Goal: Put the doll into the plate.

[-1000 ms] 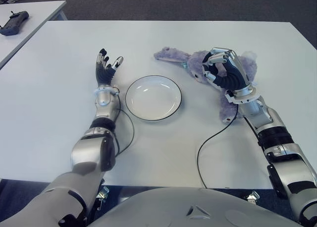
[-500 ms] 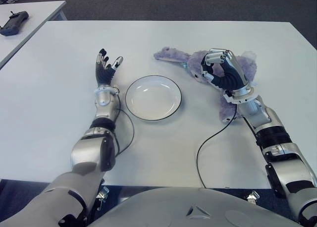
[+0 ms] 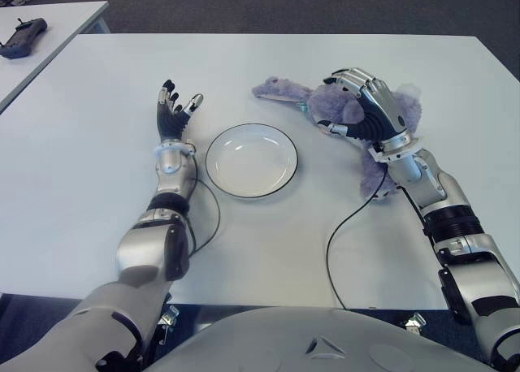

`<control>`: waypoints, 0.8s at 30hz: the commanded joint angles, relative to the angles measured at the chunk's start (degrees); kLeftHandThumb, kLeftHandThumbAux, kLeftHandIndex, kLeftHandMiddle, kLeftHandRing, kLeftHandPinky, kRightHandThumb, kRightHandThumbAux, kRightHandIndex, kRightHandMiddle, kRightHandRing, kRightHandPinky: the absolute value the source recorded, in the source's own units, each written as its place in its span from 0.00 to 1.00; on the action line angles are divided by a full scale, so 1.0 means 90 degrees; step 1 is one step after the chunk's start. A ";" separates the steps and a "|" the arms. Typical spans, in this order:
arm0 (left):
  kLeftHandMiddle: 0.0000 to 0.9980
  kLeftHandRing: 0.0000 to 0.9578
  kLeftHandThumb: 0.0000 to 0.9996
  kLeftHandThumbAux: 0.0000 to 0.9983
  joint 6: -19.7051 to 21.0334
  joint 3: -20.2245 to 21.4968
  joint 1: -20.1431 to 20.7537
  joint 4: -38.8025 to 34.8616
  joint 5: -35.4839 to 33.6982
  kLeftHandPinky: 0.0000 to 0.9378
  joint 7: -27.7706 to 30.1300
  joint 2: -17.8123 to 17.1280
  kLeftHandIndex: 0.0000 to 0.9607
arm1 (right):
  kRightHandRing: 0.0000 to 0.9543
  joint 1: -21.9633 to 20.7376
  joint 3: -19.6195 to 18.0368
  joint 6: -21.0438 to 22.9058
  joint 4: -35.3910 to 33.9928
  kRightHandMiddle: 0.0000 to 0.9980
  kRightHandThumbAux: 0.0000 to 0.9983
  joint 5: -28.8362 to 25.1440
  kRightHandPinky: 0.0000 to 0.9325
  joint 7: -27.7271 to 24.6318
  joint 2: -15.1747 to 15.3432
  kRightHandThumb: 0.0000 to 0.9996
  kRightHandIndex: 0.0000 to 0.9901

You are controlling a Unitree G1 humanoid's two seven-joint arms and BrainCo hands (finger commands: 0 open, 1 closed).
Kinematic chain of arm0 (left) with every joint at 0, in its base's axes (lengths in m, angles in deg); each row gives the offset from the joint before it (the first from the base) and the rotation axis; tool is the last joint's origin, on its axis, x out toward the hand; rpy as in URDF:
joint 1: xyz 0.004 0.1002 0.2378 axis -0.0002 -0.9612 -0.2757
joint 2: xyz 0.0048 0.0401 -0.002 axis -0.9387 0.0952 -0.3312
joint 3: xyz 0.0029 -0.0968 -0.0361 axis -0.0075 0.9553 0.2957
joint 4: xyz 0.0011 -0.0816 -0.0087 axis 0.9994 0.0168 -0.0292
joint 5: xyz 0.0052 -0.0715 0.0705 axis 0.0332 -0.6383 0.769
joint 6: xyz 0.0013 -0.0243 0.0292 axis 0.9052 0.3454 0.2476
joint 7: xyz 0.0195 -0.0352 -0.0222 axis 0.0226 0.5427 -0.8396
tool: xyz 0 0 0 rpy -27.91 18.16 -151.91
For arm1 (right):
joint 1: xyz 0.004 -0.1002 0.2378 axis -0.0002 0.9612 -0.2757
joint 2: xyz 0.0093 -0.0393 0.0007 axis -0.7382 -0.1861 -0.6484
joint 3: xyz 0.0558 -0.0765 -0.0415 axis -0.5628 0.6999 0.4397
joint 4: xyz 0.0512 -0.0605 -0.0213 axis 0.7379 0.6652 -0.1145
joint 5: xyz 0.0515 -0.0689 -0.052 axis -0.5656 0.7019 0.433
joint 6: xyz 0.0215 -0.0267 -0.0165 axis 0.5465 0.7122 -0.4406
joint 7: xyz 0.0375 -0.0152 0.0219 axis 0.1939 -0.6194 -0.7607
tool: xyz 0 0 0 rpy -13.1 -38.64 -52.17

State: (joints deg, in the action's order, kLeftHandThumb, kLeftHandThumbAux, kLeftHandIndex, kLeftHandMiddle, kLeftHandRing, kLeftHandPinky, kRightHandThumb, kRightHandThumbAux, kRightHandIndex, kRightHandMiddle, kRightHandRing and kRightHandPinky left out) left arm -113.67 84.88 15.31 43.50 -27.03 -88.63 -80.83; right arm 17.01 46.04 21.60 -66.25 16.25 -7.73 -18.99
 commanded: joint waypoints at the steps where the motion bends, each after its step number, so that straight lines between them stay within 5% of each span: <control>1: 0.03 0.02 0.00 0.70 0.0452 0.0001 -0.1372 0.1052 -0.0029 0.04 0.0074 0.0500 0.00 | 0.09 -0.0299 0.0063 0.0519 0.0152 0.10 0.48 0.0322 0.09 -0.0020 0.0008 0.21 0.04; 3: 0.02 0.02 0.01 0.69 0.0462 -0.0018 -0.1381 0.1056 -0.0013 0.04 0.0126 0.0482 0.00 | 0.05 -0.0480 0.0106 0.0634 0.0357 0.06 0.48 0.0386 0.02 -0.0008 -0.0003 0.20 0.03; 11: 0.02 0.02 0.00 0.67 0.0523 -0.0133 -0.1493 0.1081 0.0105 0.03 0.0132 0.0459 0.00 | 0.00 -0.1433 0.0459 0.0695 0.1998 0.00 0.44 0.0757 0.00 0.0347 0.0079 0.22 0.00; 24: 0.02 0.01 0.02 0.68 0.0355 -0.0179 -0.1511 0.1024 0.0159 0.02 0.0142 0.0272 0.00 | 0.00 -0.1739 0.0864 0.1240 0.2387 0.00 0.36 0.1080 0.00 0.0006 0.0370 0.22 0.00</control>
State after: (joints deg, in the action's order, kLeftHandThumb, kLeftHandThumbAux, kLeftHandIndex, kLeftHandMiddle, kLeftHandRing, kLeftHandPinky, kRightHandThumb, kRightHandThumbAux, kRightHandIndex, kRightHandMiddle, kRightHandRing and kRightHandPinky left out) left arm -113.71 84.39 15.28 43.50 -26.70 -88.60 -81.07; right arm 2.54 51.30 29.24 -47.29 23.43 -5.32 -17.16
